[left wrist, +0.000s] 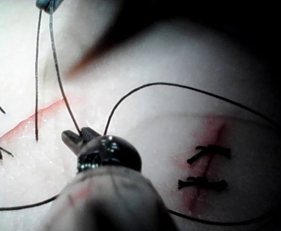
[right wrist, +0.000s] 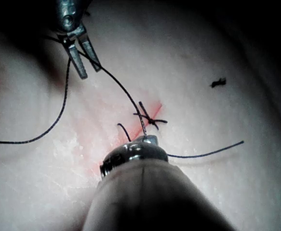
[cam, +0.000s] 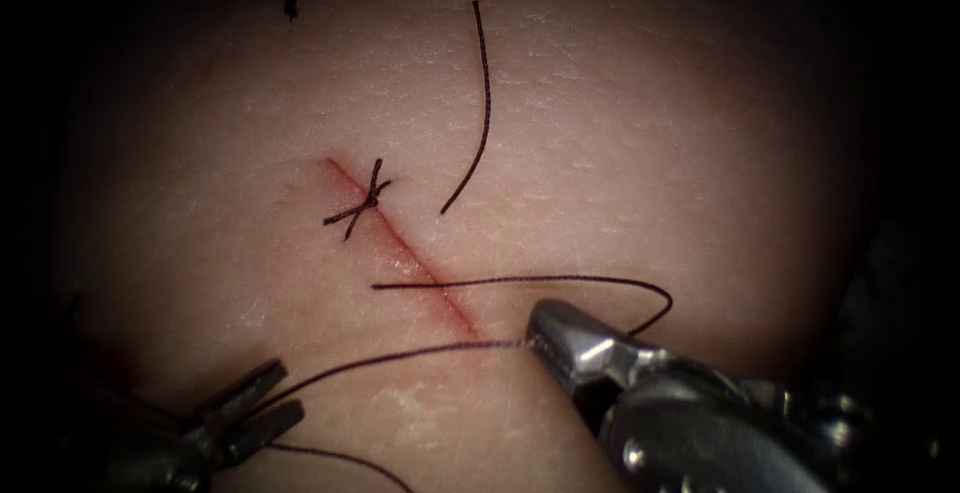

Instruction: Wound Closure

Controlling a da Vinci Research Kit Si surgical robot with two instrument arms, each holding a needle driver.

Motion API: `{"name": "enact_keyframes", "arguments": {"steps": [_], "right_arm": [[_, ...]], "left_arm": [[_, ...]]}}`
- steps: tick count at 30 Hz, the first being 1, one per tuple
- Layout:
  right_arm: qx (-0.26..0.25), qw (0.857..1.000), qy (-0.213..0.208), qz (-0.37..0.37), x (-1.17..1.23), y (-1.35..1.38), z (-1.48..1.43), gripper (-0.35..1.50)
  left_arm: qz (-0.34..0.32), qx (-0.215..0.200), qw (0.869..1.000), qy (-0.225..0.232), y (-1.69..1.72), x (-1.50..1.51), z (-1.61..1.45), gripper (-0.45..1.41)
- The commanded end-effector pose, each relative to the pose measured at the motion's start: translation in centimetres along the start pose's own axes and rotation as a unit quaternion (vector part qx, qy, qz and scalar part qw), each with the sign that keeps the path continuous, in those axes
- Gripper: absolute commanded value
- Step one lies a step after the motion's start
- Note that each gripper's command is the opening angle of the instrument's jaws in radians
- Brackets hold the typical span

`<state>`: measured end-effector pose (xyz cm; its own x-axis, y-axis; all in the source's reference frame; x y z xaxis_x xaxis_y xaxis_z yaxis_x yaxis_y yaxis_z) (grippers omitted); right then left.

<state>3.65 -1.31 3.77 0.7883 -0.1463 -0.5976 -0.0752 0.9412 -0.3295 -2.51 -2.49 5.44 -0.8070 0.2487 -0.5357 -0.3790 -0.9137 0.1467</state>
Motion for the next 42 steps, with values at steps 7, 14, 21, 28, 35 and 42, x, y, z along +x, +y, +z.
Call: {"name": "enact_keyframes", "arguments": {"steps": [7, 14, 21, 28, 35, 42], "right_arm": [[-0.003, 1.000, -0.002, 0.001, -0.03, -0.01, 0.02, -0.35], [-0.004, 1.000, -0.003, 0.002, -0.03, 0.00, 0.02, -0.35], [-0.005, 1.000, -0.003, 0.002, 0.02, -0.04, 0.01, -0.35], [0.008, 0.999, 0.023, 0.029, 0.16, -0.09, -0.04, 0.44], [0.076, 0.990, 0.049, 0.111, 0.33, -0.16, -0.15, 1.46], [0.132, 0.975, 0.103, 0.147, 0.47, -0.03, -0.36, 1.46]], "left_arm": [[-0.008, -0.004, 1.000, -0.009, 0.05, -0.26, 0.00, 0.12], [-0.008, -0.004, 1.000, -0.009, 0.04, -0.33, 0.02, 0.19], [-0.016, -0.005, 1.000, -0.010, 0.03, -0.30, -0.01, -0.45], [-0.027, -0.001, 1.000, 0.000, -0.18, -0.28, -0.09, -0.45], [0.000, 0.031, 0.999, 0.034, -0.44, -0.51, -0.32, -0.45], [0.036, 0.045, 0.998, 0.033, -0.53, -0.77, -0.45, -0.45]]}}
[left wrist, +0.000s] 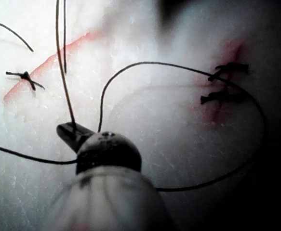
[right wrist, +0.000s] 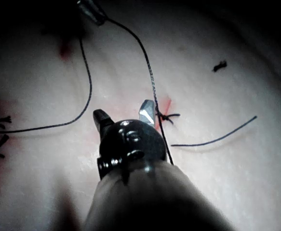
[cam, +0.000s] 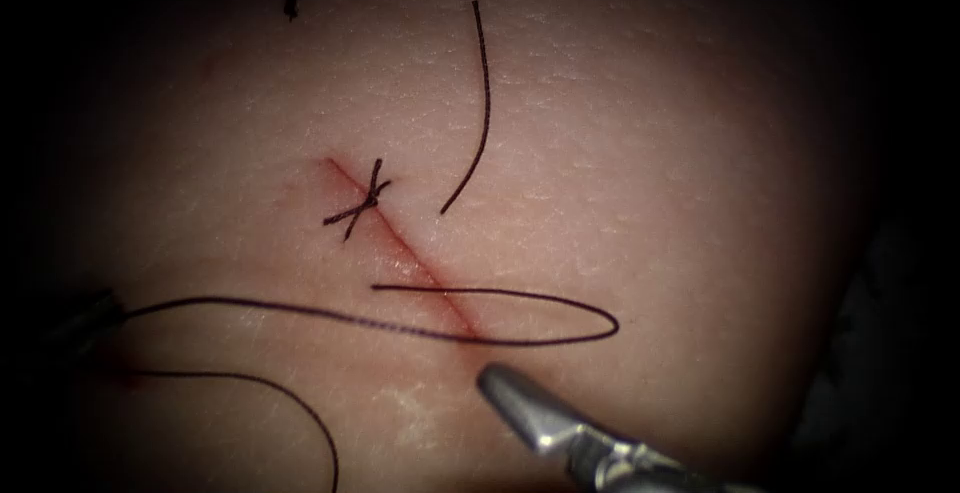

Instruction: Wound Closure

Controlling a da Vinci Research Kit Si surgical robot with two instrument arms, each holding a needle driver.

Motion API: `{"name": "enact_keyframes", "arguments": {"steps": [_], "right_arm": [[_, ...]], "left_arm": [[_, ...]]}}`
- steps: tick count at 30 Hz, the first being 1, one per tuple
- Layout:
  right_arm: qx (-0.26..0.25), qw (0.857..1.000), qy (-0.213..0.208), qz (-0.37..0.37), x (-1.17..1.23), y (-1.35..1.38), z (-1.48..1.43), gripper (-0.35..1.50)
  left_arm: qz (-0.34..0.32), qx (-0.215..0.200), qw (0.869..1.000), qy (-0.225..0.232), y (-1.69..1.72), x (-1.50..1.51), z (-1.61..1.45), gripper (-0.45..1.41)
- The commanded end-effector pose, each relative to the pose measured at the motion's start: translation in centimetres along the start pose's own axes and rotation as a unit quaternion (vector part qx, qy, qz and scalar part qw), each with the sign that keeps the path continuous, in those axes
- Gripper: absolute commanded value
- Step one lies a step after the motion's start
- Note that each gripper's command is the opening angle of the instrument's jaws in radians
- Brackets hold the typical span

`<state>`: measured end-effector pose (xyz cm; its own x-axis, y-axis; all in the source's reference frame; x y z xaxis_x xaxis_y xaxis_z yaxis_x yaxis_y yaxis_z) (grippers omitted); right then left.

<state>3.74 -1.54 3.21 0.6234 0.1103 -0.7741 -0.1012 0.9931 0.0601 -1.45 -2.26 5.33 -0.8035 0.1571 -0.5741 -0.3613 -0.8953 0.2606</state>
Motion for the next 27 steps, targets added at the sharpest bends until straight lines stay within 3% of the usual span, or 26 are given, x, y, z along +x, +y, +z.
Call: {"name": "enact_keyframes", "arguments": {"steps": [1, 3, 6, 7, 8, 9, 14, 18, 27], "right_arm": [[0.002, 1.000, 0.022, 0.002, 0.06, 0.08, 0.01, 1.36], [-0.005, 0.999, 0.039, 0.006, 0.11, 0.23, -0.06, 1.18], [-0.031, 0.998, 0.059, 0.018, 0.16, 0.48, -0.12, 0.59], [-0.037, 0.997, 0.064, 0.021, 0.17, 0.54, -0.12, 0.34], [-0.037, 0.997, 0.065, 0.024, 0.16, 0.63, -0.12, -0.26], [-0.036, 0.997, 0.066, 0.026, 0.15, 0.70, -0.11, -0.35], [-0.056, 0.997, 0.040, 0.030, -0.02, 0.94, 0.08, -0.35], [-0.043, 0.999, 0.023, 0.020, -0.20, 0.94, 0.33, -0.35], [0.052, 0.999, -0.006, 0.004, -0.55, 0.72, 1.08, -0.35]], "left_arm": [[0.006, 0.001, 1.000, 0.001, 0.10, -0.06, 0.03, -0.45], [0.020, 0.004, 1.000, 0.003, 0.10, -0.08, 0.02, -0.45], [0.035, 0.010, 0.999, 0.004, 0.11, -0.07, 0.02, -0.45], [0.040, 0.013, 0.999, 0.005, 0.12, -0.07, 0.02, -0.45], [0.040, 0.014, 0.999, 0.005, 0.12, -0.07, 0.02, -0.45], [0.042, 0.015, 0.999, 0.005, 0.12, -0.07, 0.02, -0.45], [0.050, 0.017, 0.999, 0.007, 0.10, -0.07, 0.02, -0.45], [0.050, 0.018, 0.998, 0.016, 0.08, -0.05, 0.03, -0.45], [0.041, 0.004, 0.997, 0.058, -0.05, 0.15, 0.10, -0.45]]}}
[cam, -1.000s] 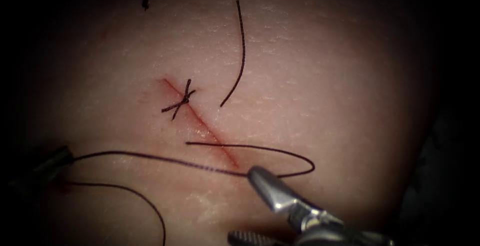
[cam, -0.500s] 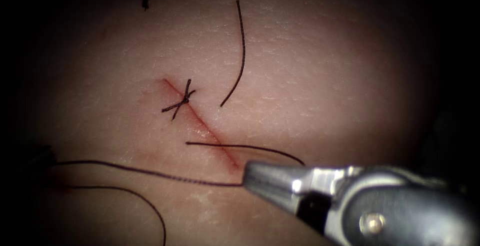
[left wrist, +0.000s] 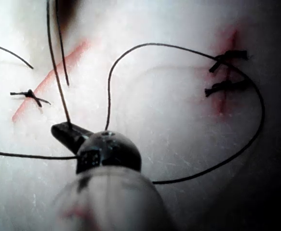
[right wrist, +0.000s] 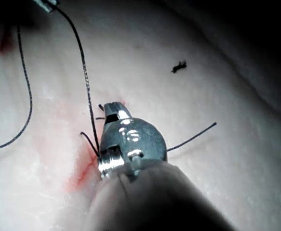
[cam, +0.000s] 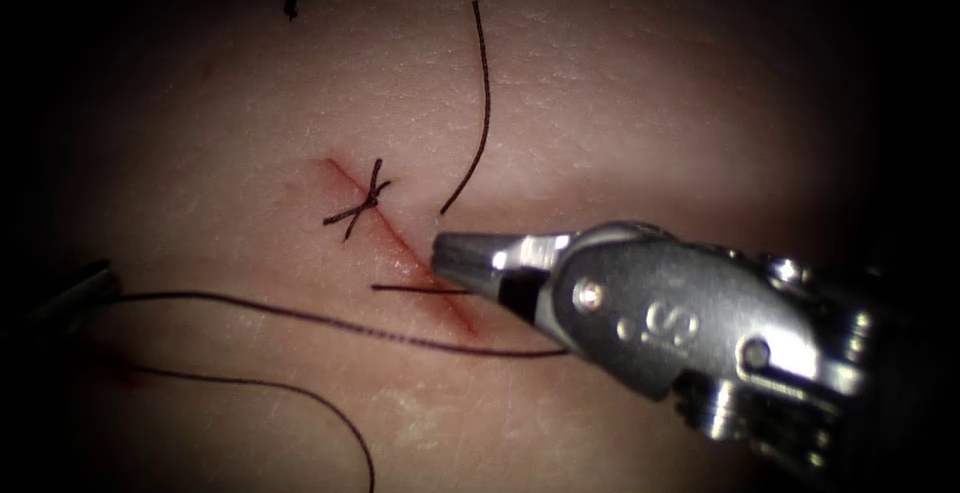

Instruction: Wound Closure

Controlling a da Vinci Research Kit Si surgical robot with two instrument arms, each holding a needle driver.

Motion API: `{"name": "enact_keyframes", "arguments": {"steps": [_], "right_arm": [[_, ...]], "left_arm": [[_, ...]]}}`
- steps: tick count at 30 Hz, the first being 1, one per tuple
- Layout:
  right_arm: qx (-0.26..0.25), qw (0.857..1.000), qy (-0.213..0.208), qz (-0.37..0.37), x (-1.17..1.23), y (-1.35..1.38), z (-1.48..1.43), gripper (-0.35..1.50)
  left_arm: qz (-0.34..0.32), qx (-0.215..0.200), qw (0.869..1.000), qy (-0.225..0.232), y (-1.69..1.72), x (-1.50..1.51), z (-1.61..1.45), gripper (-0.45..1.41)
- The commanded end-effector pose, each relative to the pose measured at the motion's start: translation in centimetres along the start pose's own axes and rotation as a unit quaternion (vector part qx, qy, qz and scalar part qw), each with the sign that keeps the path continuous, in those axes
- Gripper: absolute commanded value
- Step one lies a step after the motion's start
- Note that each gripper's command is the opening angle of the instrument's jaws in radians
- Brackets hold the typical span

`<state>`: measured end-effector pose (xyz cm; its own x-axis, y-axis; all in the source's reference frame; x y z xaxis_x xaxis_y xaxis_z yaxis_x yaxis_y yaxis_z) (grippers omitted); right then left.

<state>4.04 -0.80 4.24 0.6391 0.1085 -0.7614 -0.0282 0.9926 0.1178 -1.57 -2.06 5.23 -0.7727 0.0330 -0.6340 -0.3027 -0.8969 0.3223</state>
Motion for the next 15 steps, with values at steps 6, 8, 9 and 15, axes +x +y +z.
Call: {"name": "enact_keyframes", "arguments": {"steps": [6, 8, 9, 15], "right_arm": [[0.072, 0.993, 0.067, 0.062, -0.18, 0.04, 0.35, -0.35], [0.093, 0.990, 0.079, 0.066, -0.22, 0.04, 0.40, -0.35], [0.103, 0.989, 0.084, 0.068, -0.24, 0.04, 0.42, -0.35], [0.128, 0.974, 0.156, 0.100, -0.33, -0.08, 0.63, -0.35]], "left_arm": [[-0.004, -0.008, 1.000, 0.021, 0.10, 0.05, 0.14, -0.45], [-0.002, -0.009, 1.000, 0.027, 0.10, 0.07, 0.19, -0.45], [-0.005, -0.009, 0.999, 0.031, 0.10, 0.08, 0.21, -0.45], [-0.023, -0.006, 0.999, 0.039, 0.09, 0.16, 0.43, -0.45]]}}
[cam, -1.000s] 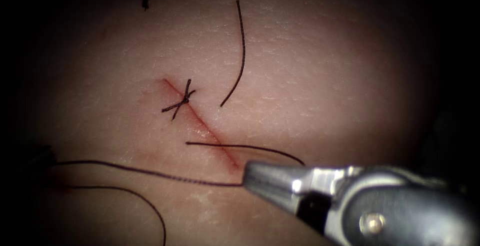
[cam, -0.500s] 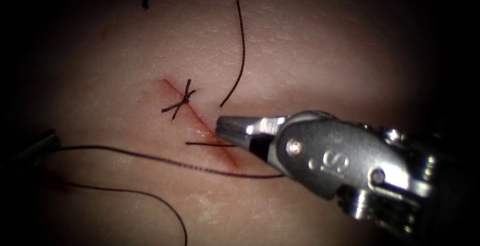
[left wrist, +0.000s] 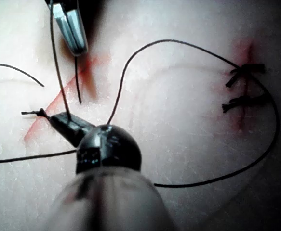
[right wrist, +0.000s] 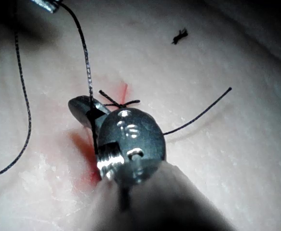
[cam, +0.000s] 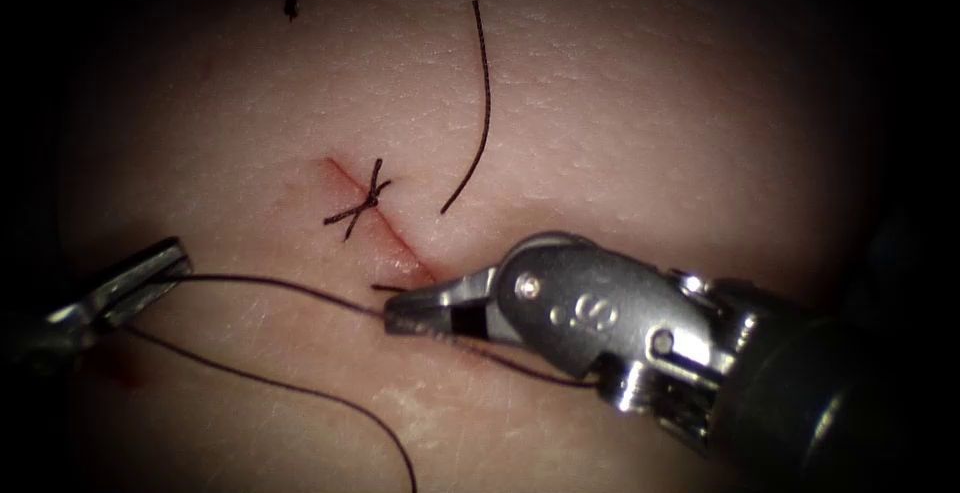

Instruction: Wound Closure

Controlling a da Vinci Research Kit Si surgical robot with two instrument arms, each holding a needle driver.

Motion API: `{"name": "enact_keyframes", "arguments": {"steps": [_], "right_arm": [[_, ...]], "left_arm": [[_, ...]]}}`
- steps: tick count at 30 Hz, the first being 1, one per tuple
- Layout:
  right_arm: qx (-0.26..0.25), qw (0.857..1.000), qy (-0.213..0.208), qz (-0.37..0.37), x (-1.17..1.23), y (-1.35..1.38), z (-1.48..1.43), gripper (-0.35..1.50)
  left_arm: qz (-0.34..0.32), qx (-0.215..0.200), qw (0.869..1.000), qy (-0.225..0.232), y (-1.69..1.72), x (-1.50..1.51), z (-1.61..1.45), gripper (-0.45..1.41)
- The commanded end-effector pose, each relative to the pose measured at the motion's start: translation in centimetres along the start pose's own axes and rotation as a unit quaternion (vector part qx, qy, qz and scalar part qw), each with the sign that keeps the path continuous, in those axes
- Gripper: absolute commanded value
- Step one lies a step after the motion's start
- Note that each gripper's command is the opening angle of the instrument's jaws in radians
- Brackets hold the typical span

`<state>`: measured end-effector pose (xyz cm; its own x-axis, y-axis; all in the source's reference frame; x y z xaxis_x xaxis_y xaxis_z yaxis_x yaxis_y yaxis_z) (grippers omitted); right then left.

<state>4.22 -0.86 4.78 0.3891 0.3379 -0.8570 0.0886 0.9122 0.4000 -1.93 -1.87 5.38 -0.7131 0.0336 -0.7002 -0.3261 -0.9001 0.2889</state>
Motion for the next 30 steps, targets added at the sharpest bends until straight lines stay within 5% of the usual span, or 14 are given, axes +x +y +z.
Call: {"name": "enact_keyframes", "arguments": {"steps": [1, 15, 30], "right_arm": [[0.006, 1.000, 0.026, 0.010, -0.08, -0.05, 0.17, -0.35], [-0.013, 0.976, 0.208, 0.059, 0.10, -0.11, 0.31, -0.35], [-0.113, 0.956, 0.257, 0.084, 0.40, 0.06, 0.22, -0.35]], "left_arm": [[-0.004, 0.000, 1.000, -0.001, 0.10, -0.03, 0.08, -0.45], [-0.031, 0.038, 0.997, -0.054, 0.28, 0.02, 0.53, -0.45], [-0.023, 0.060, 0.994, -0.090, 0.56, 0.05, 0.66, -0.45]]}}
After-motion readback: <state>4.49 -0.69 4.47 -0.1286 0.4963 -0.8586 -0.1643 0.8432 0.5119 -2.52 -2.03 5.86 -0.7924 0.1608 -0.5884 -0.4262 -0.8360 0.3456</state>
